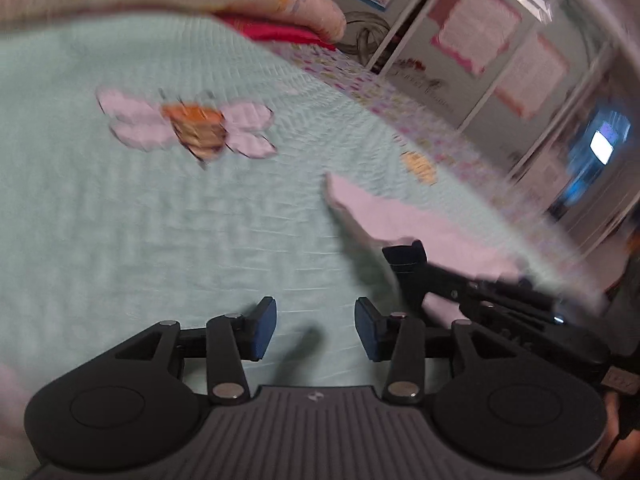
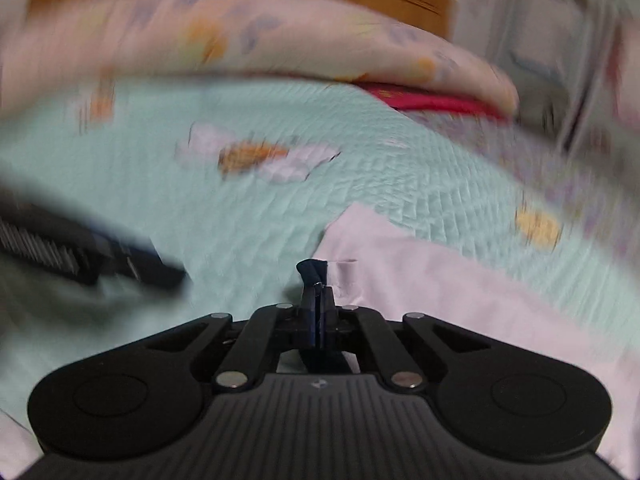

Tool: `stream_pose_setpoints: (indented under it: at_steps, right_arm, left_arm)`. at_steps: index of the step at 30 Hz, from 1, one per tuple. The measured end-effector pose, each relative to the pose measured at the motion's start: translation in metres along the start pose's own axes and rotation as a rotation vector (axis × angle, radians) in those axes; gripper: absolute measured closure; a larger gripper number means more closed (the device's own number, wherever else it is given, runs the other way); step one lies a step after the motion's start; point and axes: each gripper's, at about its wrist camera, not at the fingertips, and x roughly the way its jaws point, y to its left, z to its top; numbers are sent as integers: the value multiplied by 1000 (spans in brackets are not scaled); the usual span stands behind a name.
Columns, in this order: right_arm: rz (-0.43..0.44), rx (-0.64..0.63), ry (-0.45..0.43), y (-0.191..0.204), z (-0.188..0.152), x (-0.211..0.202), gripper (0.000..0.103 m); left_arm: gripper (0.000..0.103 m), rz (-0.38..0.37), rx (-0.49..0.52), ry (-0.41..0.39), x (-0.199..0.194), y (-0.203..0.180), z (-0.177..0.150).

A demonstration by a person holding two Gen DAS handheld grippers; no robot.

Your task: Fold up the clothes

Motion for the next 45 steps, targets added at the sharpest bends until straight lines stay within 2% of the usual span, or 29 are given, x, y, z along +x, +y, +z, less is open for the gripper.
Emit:
stream_pose_setpoints:
  at_steps: [2, 3, 6, 11, 14, 16, 19, 26, 28, 32, 40, 45]
  right_arm:
    - [65, 223, -21, -31, -1, -10, 103]
    - [88, 311, -36, -44, -3, -14, 103]
    - [139, 456, -47, -66, -13, -19, 103]
    - [177, 551, -48, -72, -26, -14, 103]
    - [177, 566, -56, -73, -29, -14, 103]
    - [162, 540, -60, -71, -28, -16, 103]
    - [137, 478, -65, -65, -26, -19, 103]
    - [59, 203, -80, -29, -24, -25, 103]
    - [49, 141, -80, -19, -24, -25, 103]
    - [29, 95, -82, -13, -24, -25, 103]
    - [-3, 12, -75, -5, -25, -22, 103]
    - [-29, -122, -70, 13, -27, -19, 103]
  left_arm:
    - [57, -60, -133, 15, 9, 6, 2]
    - [57, -78, -168, 18, 12, 7, 3]
    - [57, -84, -170, 19, 22, -4, 4]
    - [57, -100, -214, 24, 34, -10, 6]
    - [57, -140, -311, 21, 38, -2, 10]
    - [57, -181, -370, 28, 41, 1, 16]
    - [53, -199, -391, 43, 44, -5, 24]
    - [53, -219, -469, 113, 56, -8, 36]
    - [53, -210, -463, 125, 57, -8, 37]
    - [53, -160, -461, 148, 59, -4, 35]
    - [53, -143, -447, 187, 63, -2, 37]
    - [53, -114, -424, 215, 65, 0, 39]
